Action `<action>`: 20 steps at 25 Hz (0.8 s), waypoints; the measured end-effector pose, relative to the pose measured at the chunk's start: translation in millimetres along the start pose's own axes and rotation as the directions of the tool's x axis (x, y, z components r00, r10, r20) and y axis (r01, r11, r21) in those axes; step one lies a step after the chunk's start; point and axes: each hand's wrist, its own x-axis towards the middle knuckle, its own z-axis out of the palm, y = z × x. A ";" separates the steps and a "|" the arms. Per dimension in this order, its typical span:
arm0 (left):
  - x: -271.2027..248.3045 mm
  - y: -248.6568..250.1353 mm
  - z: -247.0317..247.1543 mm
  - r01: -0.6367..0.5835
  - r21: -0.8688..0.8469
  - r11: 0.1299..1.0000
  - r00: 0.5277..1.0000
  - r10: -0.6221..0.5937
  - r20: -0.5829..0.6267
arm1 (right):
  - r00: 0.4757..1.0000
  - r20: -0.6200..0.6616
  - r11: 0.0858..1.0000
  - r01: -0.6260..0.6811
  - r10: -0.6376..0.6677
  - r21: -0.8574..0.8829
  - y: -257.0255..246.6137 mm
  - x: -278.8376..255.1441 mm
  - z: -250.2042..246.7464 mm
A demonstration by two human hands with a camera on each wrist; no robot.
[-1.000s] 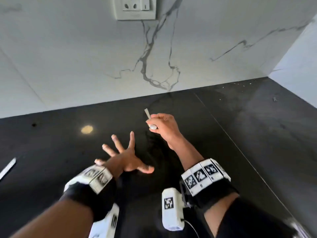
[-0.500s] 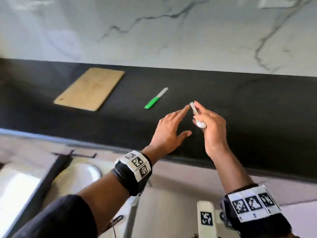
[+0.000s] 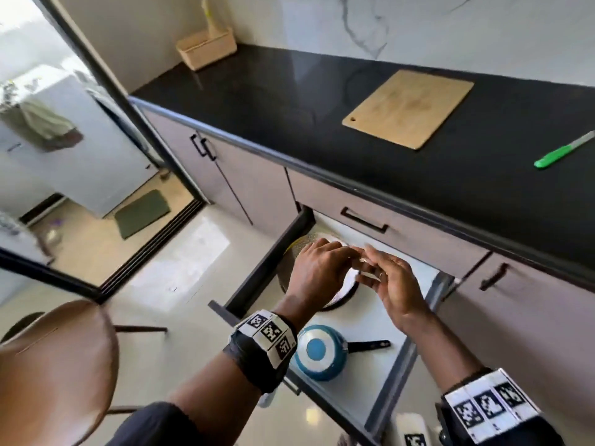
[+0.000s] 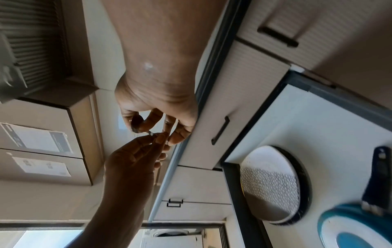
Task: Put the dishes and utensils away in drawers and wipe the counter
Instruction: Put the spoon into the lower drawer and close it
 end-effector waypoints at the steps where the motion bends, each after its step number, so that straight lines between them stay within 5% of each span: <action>1: -7.5 -11.2 1.0 0.028 -0.008 1.000 0.999 -0.027 0.033 | 1.000 0.004 0.999 -0.027 0.027 -0.020 8.3 3.7 7.3; 6: -28.5 -59.8 20.0 0.185 -0.178 0.967 0.950 -0.129 0.285 | 0.995 -0.050 0.993 -0.090 0.086 -0.077 55.1 20.6 24.0; 12: -34.3 -119.8 70.3 0.207 -0.405 0.891 0.771 0.106 0.628 | 0.951 -0.305 0.971 -0.122 0.055 -0.204 119.2 21.7 22.8; 16: -54.4 -160.1 95.7 0.170 -0.500 0.849 0.635 0.294 0.715 | 0.856 -0.508 0.953 -0.223 0.091 -0.205 170.4 10.0 61.2; 20: -57.1 -181.2 78.7 0.243 -0.461 0.854 0.573 0.257 0.778 | 0.805 -0.588 0.940 -0.257 0.080 -0.224 190.1 15.3 93.7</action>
